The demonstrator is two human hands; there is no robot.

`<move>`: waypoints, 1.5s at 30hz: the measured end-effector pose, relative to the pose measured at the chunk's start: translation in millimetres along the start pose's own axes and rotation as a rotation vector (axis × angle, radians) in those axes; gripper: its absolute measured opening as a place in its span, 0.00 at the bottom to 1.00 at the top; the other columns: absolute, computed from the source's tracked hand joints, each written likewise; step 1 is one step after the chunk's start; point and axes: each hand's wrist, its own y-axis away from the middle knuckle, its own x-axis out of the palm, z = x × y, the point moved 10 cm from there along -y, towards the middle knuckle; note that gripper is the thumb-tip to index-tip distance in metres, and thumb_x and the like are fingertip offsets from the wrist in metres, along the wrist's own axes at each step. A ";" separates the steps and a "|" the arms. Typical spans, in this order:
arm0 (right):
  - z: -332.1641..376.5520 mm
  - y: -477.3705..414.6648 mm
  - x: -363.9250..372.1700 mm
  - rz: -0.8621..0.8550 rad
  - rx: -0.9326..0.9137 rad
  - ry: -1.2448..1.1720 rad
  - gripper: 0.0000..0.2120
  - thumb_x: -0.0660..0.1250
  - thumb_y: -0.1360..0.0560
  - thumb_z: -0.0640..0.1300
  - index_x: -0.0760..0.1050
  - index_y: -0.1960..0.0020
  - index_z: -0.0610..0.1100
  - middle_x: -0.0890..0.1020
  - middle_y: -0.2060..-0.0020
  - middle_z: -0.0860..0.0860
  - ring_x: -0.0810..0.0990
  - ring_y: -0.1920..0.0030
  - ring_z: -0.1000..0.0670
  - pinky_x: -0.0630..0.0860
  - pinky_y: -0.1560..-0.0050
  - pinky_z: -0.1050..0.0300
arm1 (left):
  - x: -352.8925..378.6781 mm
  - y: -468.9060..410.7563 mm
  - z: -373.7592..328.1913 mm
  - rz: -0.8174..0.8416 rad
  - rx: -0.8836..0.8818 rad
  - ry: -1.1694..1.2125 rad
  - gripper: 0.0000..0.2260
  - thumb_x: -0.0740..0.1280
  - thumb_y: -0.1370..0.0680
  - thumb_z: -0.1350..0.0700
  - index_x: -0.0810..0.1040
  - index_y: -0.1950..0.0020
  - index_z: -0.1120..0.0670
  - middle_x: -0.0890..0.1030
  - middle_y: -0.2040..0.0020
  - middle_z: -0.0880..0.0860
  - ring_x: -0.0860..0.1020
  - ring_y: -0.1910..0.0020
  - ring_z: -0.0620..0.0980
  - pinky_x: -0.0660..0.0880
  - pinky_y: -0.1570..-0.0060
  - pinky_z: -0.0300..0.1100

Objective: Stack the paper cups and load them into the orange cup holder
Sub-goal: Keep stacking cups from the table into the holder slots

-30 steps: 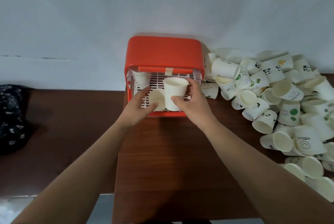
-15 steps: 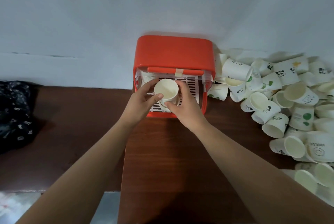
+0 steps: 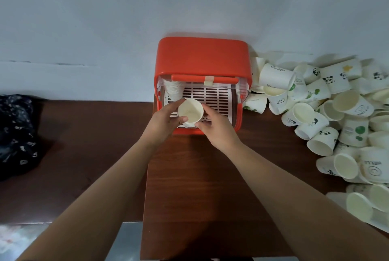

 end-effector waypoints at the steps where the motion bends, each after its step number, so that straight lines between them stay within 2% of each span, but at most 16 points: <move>1: -0.3 -1.9 0.7 0.000 0.010 -0.009 0.28 0.70 0.21 0.45 0.65 0.24 0.53 0.78 0.33 0.54 0.76 0.33 0.52 0.74 0.32 0.52 | -1.4 0.1 0.1 -0.011 -0.006 -0.001 0.25 0.69 0.20 0.53 0.68 0.23 0.48 0.74 0.36 0.42 0.70 0.37 0.40 0.68 0.45 0.26; 3: -2.1 -4.4 3.2 0.008 0.024 -0.027 0.28 0.69 0.21 0.46 0.65 0.24 0.53 0.79 0.34 0.54 0.76 0.33 0.51 0.74 0.32 0.48 | -2.3 -1.0 2.1 -0.017 -0.022 -0.003 0.25 0.69 0.20 0.53 0.67 0.23 0.48 0.75 0.36 0.43 0.70 0.38 0.40 0.65 0.48 0.24; 4: -1.7 -4.0 4.0 0.013 0.027 -0.031 0.28 0.69 0.21 0.46 0.65 0.23 0.53 0.78 0.33 0.54 0.76 0.33 0.51 0.73 0.31 0.48 | -2.8 -0.7 2.0 -0.014 -0.025 -0.007 0.26 0.69 0.20 0.53 0.67 0.22 0.48 0.76 0.35 0.45 0.70 0.37 0.40 0.67 0.45 0.26; 7: -2.3 1.3 -0.9 0.011 0.048 -0.011 0.30 0.70 0.21 0.49 0.63 0.22 0.50 0.74 0.29 0.51 0.72 0.30 0.51 0.69 0.30 0.54 | -3.7 6.4 -3.7 -0.013 0.012 -0.031 0.28 0.68 0.20 0.44 0.66 0.23 0.49 0.73 0.29 0.49 0.71 0.33 0.44 0.74 0.33 0.49; 9: -7.8 10.1 -14.8 -0.033 0.089 0.004 0.31 0.70 0.22 0.51 0.64 0.23 0.46 0.72 0.27 0.50 0.71 0.28 0.50 0.68 0.29 0.52 | -10.2 15.3 -5.4 -0.101 0.008 -0.025 0.28 0.66 0.21 0.40 0.67 0.25 0.50 0.70 0.28 0.51 0.71 0.30 0.49 0.74 0.33 0.55; 12: -23.7 34.5 -45.9 -0.098 0.124 0.047 0.28 0.69 0.21 0.50 0.67 0.24 0.45 0.73 0.29 0.50 0.73 0.30 0.50 0.70 0.29 0.49 | -12.5 32.9 -17.9 -0.204 0.039 -0.031 0.17 0.66 0.19 0.46 0.72 0.32 0.51 0.72 0.35 0.49 0.75 0.38 0.46 0.76 0.38 0.46; 15: -54.5 68.8 -84.9 -0.135 0.148 0.155 0.23 0.70 0.22 0.47 0.72 0.30 0.42 0.77 0.38 0.50 0.77 0.37 0.51 0.72 0.33 0.54 | 17.4 45.9 -40.1 -0.069 0.116 -0.064 0.11 0.67 0.19 0.52 0.75 0.37 0.52 0.76 0.41 0.49 0.76 0.45 0.40 0.77 0.44 0.37; 19: -113.0 107.6 -147.6 -0.152 0.248 0.328 0.24 0.70 0.23 0.48 0.72 0.29 0.42 0.74 0.35 0.46 0.75 0.36 0.47 0.72 0.33 0.50 | 74.1 43.5 -79.6 0.124 0.207 -0.137 0.10 0.67 0.19 0.54 0.76 0.39 0.52 0.77 0.45 0.49 0.77 0.47 0.44 0.77 0.43 0.45; 23: -149.6 120.3 -213.6 -0.232 0.300 0.359 0.23 0.70 0.23 0.47 0.72 0.30 0.41 0.72 0.35 0.44 0.75 0.37 0.44 0.71 0.37 0.49 | 124.6 18.2 -144.9 0.150 0.283 -0.228 0.12 0.68 0.20 0.55 0.75 0.37 0.55 0.78 0.43 0.50 0.76 0.46 0.45 0.73 0.44 0.40; 26: -166.6 114.6 -253.6 -0.269 0.287 0.358 0.22 0.69 0.23 0.47 0.72 0.31 0.42 0.72 0.35 0.45 0.74 0.37 0.43 0.72 0.37 0.47 | 159.9 -18.8 -197.8 0.144 0.370 -0.312 0.17 0.69 0.22 0.57 0.75 0.35 0.58 0.75 0.39 0.54 0.75 0.42 0.48 0.71 0.40 0.41; 29: -176.7 95.3 -283.2 -0.291 0.237 0.354 0.22 0.69 0.23 0.47 0.72 0.32 0.42 0.71 0.35 0.44 0.75 0.39 0.44 0.71 0.40 0.49 | 169.8 -71.2 -232.9 0.002 0.397 -0.458 0.24 0.72 0.27 0.58 0.73 0.32 0.59 0.72 0.35 0.59 0.73 0.37 0.59 0.72 0.37 0.52; 31: -181.8 79.9 -297.9 -0.302 0.200 0.349 0.23 0.69 0.23 0.46 0.71 0.31 0.41 0.70 0.34 0.44 0.75 0.39 0.44 0.71 0.40 0.51 | 172.8 -102.4 -244.5 -0.068 0.375 -0.566 0.29 0.73 0.29 0.59 0.70 0.29 0.59 0.70 0.32 0.59 0.71 0.34 0.62 0.71 0.36 0.54; 34: -192.2 57.7 -315.0 -0.324 0.152 0.349 0.24 0.69 0.24 0.45 0.70 0.30 0.39 0.70 0.34 0.43 0.73 0.37 0.43 0.70 0.39 0.51 | 193.9 -136.1 -242.6 0.015 0.331 -0.771 0.36 0.74 0.29 0.59 0.64 0.23 0.53 0.67 0.26 0.56 0.66 0.28 0.59 0.65 0.31 0.55; 37: -205.5 39.4 -334.3 -0.388 0.136 0.383 0.25 0.69 0.24 0.45 0.70 0.31 0.38 0.69 0.35 0.40 0.73 0.37 0.39 0.72 0.38 0.47 | 205.9 -150.1 -242.1 0.020 0.339 -0.863 0.33 0.71 0.28 0.60 0.66 0.24 0.51 0.70 0.27 0.55 0.66 0.27 0.59 0.62 0.30 0.56; 42: -213.8 13.5 -361.7 -0.536 0.083 0.524 0.25 0.70 0.25 0.46 0.71 0.35 0.33 0.72 0.40 0.34 0.72 0.41 0.34 0.71 0.38 0.43 | 181.9 -129.3 -277.4 -0.263 0.487 -0.562 0.28 0.76 0.33 0.53 0.75 0.34 0.56 0.74 0.38 0.59 0.72 0.39 0.62 0.68 0.39 0.54; 45: -217.6 -8.7 -367.2 -0.514 0.121 0.604 0.24 0.67 0.23 0.49 0.70 0.36 0.33 0.74 0.40 0.35 0.73 0.40 0.35 0.69 0.37 0.45 | 171.4 -110.9 -275.7 -0.244 0.391 -0.223 0.31 0.78 0.31 0.54 0.71 0.30 0.53 0.71 0.36 0.54 0.70 0.36 0.54 0.71 0.38 0.46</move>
